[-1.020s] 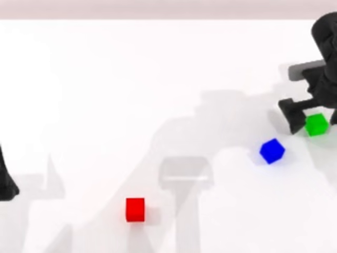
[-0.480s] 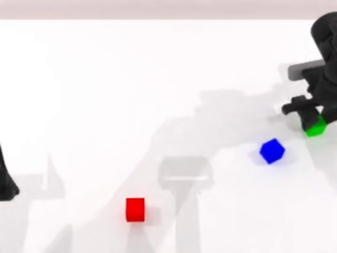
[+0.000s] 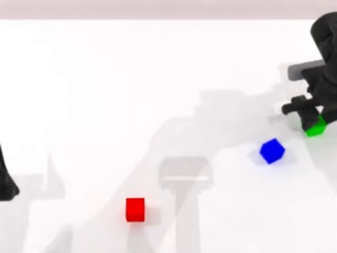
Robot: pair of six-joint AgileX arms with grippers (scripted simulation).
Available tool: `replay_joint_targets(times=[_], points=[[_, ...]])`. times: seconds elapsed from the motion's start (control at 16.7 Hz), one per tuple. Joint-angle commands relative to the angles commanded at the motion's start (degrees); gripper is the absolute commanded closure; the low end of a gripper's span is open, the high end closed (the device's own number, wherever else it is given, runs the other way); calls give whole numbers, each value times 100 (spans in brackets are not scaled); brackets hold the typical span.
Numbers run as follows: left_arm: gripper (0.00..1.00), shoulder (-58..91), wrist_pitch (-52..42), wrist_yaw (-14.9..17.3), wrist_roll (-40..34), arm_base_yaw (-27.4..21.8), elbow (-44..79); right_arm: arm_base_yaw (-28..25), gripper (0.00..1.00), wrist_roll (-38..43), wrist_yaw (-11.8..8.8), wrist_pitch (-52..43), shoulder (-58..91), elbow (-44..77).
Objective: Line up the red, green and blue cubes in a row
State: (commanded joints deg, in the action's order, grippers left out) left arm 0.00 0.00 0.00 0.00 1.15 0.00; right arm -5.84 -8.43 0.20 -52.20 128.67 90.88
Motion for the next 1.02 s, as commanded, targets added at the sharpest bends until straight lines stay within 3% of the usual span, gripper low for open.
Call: replay_joint_targets(times=[0.6, 1.02], points=[[0, 0, 0, 0, 0, 0, 0, -35, 100, 7, -24, -1379, -535, 950], [0, 0, 0, 0, 0, 0, 0, -195, 100, 216, -21, -1425, -540, 979]])
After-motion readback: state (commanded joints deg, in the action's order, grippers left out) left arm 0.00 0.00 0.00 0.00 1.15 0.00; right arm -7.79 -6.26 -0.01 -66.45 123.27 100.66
